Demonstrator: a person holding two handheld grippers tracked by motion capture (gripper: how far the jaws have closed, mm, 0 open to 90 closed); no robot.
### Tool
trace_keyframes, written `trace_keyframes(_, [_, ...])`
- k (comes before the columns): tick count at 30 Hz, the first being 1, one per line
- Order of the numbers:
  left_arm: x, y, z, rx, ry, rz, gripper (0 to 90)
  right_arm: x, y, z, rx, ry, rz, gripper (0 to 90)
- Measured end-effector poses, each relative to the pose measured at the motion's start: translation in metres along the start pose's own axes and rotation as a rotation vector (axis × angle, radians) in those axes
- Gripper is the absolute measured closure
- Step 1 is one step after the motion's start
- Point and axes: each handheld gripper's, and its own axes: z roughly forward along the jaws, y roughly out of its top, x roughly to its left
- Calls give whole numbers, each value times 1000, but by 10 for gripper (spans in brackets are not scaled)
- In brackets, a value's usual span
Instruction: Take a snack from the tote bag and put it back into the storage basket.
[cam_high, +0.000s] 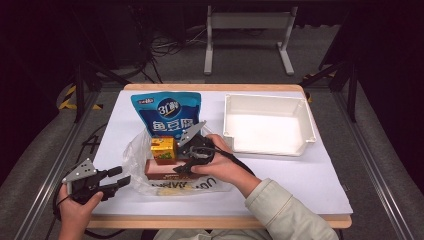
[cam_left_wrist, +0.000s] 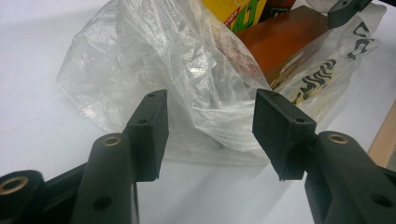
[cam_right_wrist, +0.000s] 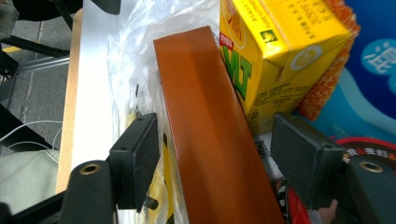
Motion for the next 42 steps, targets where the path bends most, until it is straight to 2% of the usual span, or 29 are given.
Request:
trace_keyframes(6, [0,0,0,3,-6,8,467,1,0,8,26,-2,-11,331])
trace_keyframes(16, [0,1,1,4,-12,-2,469,2,-3,21,71,-4,-34,328])
trace_keyframes(19, [0,1,2,-1,-11,7,470,2,-2,22,79,-7,-41,333])
trace_keyframes(29, [-1,1,3,5,-18,0,470,3,-3,20,116,-3,-47,365])
trace_keyframes(42, [0,1,3,7,-21,-3,470,5,2,25,151,-17,-88,363])
